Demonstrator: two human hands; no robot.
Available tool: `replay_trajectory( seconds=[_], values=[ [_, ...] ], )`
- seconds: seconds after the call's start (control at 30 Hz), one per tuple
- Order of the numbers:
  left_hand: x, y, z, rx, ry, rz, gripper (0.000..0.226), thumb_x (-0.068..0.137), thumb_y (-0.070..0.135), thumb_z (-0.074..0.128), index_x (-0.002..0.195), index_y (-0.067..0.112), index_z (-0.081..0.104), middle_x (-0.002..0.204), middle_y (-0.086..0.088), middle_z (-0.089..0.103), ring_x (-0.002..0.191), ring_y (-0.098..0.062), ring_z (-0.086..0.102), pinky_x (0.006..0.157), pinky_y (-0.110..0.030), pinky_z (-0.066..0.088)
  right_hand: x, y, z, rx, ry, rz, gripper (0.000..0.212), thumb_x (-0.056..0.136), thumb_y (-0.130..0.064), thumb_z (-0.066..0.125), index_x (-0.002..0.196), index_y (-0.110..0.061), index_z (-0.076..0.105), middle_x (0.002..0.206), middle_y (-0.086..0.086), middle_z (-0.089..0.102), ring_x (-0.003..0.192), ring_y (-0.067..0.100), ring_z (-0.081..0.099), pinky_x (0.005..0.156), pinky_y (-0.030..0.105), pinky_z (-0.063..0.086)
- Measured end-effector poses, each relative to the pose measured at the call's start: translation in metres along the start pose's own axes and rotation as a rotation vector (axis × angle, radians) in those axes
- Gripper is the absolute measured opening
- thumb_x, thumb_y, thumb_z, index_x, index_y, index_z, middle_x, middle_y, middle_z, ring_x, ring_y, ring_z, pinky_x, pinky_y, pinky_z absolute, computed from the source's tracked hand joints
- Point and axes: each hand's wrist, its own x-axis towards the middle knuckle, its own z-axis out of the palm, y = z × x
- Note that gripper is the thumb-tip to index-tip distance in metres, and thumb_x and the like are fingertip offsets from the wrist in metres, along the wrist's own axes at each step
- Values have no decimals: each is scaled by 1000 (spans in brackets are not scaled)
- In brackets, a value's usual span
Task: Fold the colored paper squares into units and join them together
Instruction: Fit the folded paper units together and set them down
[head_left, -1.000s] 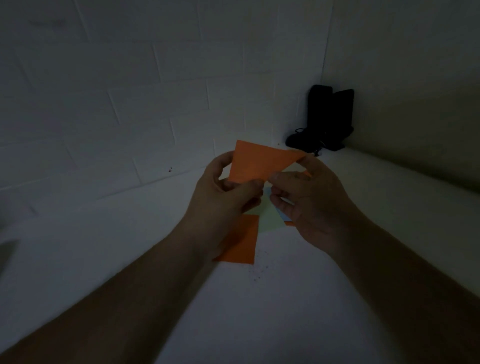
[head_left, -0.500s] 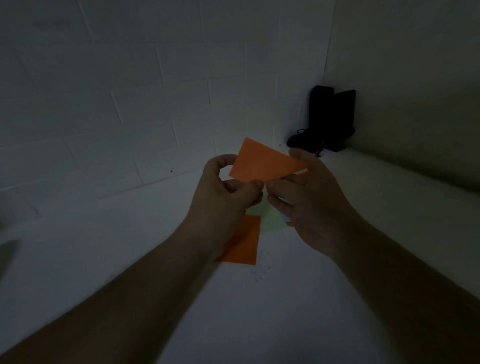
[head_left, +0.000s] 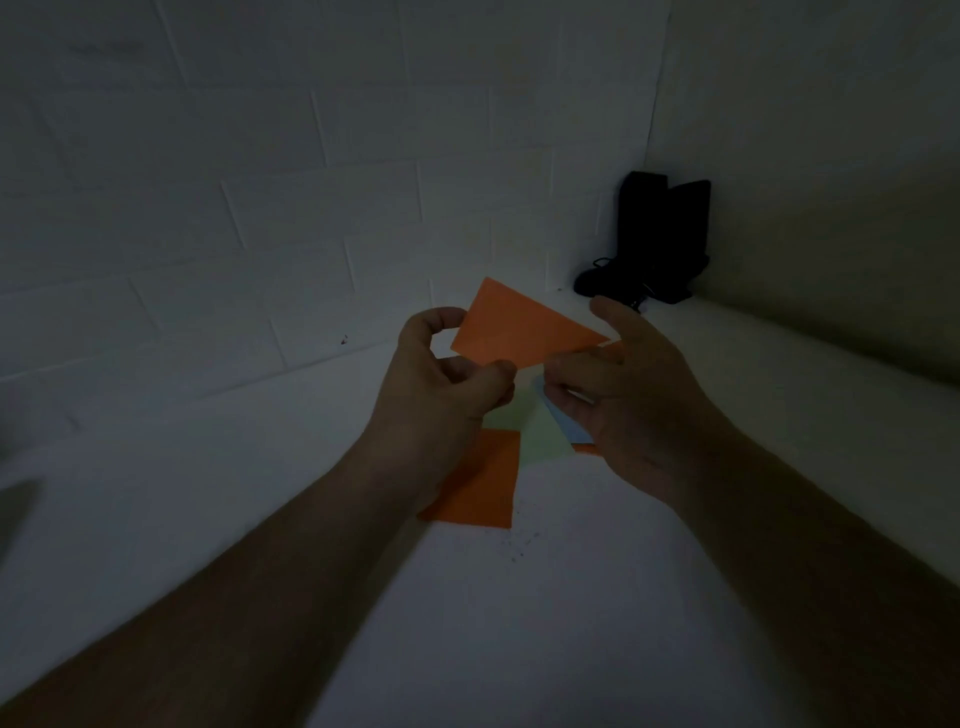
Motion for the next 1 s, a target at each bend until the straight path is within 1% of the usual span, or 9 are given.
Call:
replay_trajectory(
  seconds=[0.07, 0.17, 0.3, 0.4, 0.47, 0.57, 0.67, 0.83, 1.0],
  values=[
    [1, 0, -1, 0, 2, -6, 52, 90, 11, 77, 129, 29, 48, 78, -5, 72, 89, -28, 77, 97, -53, 58, 1, -1, -1, -8, 4, -5, 76, 89, 10, 63, 153, -19, 32, 71, 5, 63, 88, 14, 66, 82, 26, 59],
    [2, 0, -3, -10, 12, -16, 49, 90, 10, 77, 125, 29, 49, 74, -3, 70, 87, -27, 77, 97, -52, 58, 1, -2, -3, -7, 23, 3, 77, 89, 8, 64, 153, -21, 31, 81, 10, 62, 89, 14, 67, 80, 26, 59],
    [6, 0, -6, -49, 44, -59, 47, 90, 7, 76, 122, 29, 50, 74, -4, 69, 85, -25, 78, 95, -50, 59, 6, -6, -12, 25, 79, -4, 78, 87, 9, 65, 152, -20, 33, 81, 9, 61, 76, 11, 67, 77, 27, 58],
    [7, -1, -8, -77, 67, -60, 45, 88, 6, 76, 118, 30, 52, 70, 1, 72, 84, -26, 77, 94, -50, 60, 8, -7, -13, 9, 85, 2, 84, 88, 6, 68, 155, -25, 28, 87, 10, 65, 87, 15, 69, 85, 32, 57],
    [7, -1, -6, -77, 67, -64, 45, 88, 6, 76, 119, 29, 52, 76, -5, 71, 85, -27, 78, 94, -50, 60, 8, -5, -11, 11, 74, 17, 87, 87, 5, 69, 156, -26, 26, 90, 11, 68, 94, 18, 71, 87, 32, 57],
    [6, -1, -5, -65, 42, -68, 47, 88, 7, 76, 121, 29, 53, 88, -15, 68, 87, -28, 78, 93, -48, 61, 5, -4, -7, 36, 77, 21, 81, 89, 5, 68, 154, -23, 29, 91, 10, 68, 88, 15, 72, 78, 27, 59],
    [5, 0, -4, -43, 18, -65, 50, 87, 8, 77, 126, 28, 52, 84, -12, 70, 87, -28, 78, 93, -47, 61, 3, -7, -6, 55, 87, 4, 75, 89, 8, 66, 151, -17, 35, 89, 10, 67, 86, 16, 70, 69, 23, 59],
    [5, 1, -5, -58, 21, -75, 54, 87, 8, 78, 130, 26, 51, 90, -15, 68, 89, -29, 77, 92, -44, 61, 4, -7, -8, 61, 114, 26, 77, 88, 8, 67, 152, -17, 33, 93, 17, 65, 87, 20, 69, 72, 27, 59],
    [5, 2, -5, -47, 27, -89, 57, 87, 7, 77, 133, 24, 49, 95, -17, 70, 86, -26, 78, 91, -44, 62, 7, -8, -9, 49, 134, 17, 74, 86, 7, 69, 151, -14, 38, 97, 17, 68, 81, 15, 72, 69, 24, 59]
  ],
)
